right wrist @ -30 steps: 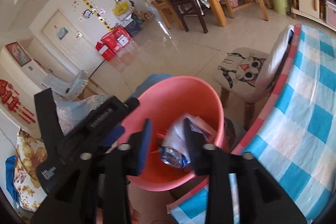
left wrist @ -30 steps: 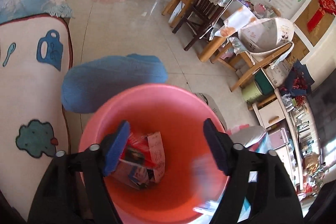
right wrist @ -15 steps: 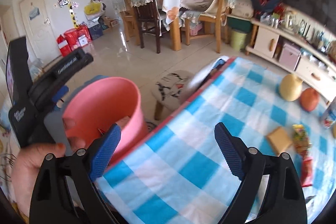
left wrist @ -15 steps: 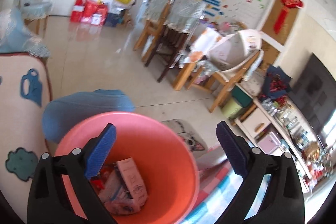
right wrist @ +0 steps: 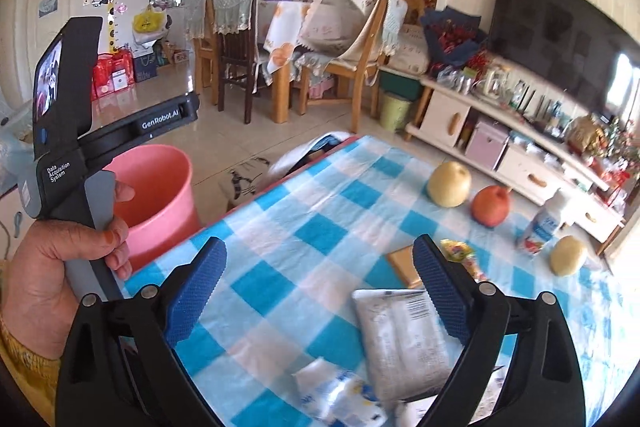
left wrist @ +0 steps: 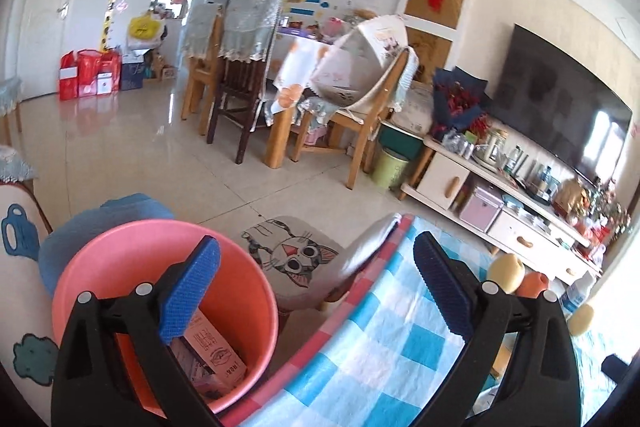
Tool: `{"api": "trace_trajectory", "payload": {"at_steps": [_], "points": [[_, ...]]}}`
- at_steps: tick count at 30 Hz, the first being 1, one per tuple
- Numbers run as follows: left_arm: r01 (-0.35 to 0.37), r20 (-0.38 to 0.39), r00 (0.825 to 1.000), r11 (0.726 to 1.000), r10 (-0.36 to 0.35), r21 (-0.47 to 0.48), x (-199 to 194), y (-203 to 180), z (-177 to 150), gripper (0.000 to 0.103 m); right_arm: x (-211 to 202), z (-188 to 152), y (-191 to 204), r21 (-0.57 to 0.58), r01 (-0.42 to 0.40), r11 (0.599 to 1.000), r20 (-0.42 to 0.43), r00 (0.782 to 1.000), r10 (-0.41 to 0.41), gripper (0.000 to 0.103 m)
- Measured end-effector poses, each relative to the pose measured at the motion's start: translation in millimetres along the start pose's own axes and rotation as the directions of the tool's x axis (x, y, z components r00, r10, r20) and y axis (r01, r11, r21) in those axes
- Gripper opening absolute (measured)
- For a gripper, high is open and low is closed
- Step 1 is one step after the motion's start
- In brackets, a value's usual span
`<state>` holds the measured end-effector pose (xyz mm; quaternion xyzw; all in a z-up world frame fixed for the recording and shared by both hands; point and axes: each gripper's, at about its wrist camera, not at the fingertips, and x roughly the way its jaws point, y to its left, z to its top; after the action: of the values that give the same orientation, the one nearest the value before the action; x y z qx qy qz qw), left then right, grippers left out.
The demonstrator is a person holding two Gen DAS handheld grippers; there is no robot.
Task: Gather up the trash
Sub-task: 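Move both tools back over the table toward the remaining trash, then grasp the tan square sponge with the left tool while the right tool grasps the red candy packet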
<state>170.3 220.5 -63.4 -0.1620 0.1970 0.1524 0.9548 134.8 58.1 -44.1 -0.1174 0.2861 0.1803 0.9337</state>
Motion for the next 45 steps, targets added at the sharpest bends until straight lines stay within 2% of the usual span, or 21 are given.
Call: {"api": "trace_trajectory", "payload": {"at_steps": [5, 12, 21, 24, 36, 45], "points": [[0.043, 0.009, 0.999, 0.998, -0.043, 0.040, -5.9, -23.8, -11.3, 0.098, -16.7, -8.0, -16.2, -0.077, 0.119, 0.990, 0.064, 0.991, -0.115, 0.096], [0.102, 0.011, 0.995, 0.987, -0.104, 0.121, -8.0, -56.8, -26.5, 0.098, -32.2, -14.7, -45.9, -0.077, 0.206, 0.976, 0.107, 0.975, -0.197, 0.098], [0.198, -0.003, 0.978, 0.934, -0.207, 0.298, -22.0, -114.3, -58.5, 0.098, -44.6, -27.0, -94.1, 0.001, 0.275, 0.962, 0.077, 0.959, -0.274, 0.098], [0.221, -0.031, 0.974, 0.912, -0.224, 0.346, -22.2, -132.2, -69.1, 0.098, -47.9, -32.1, -108.9, 0.035, 0.284, 0.958, 0.057, 0.957, -0.286, 0.098], [0.289, -0.104, 0.957, 0.842, -0.272, 0.455, -29.6, -183.6, -107.6, 0.098, -59.8, -52.9, -163.7, 0.126, 0.333, 0.935, 0.009, 0.942, -0.336, 0.098], [0.402, -0.187, 0.916, 0.787, -0.356, 0.469, -36.3, -210.3, -130.1, 0.098, -64.6, -63.1, -195.3, 0.171, 0.353, 0.920, -0.023, 0.935, -0.355, 0.098]]}}
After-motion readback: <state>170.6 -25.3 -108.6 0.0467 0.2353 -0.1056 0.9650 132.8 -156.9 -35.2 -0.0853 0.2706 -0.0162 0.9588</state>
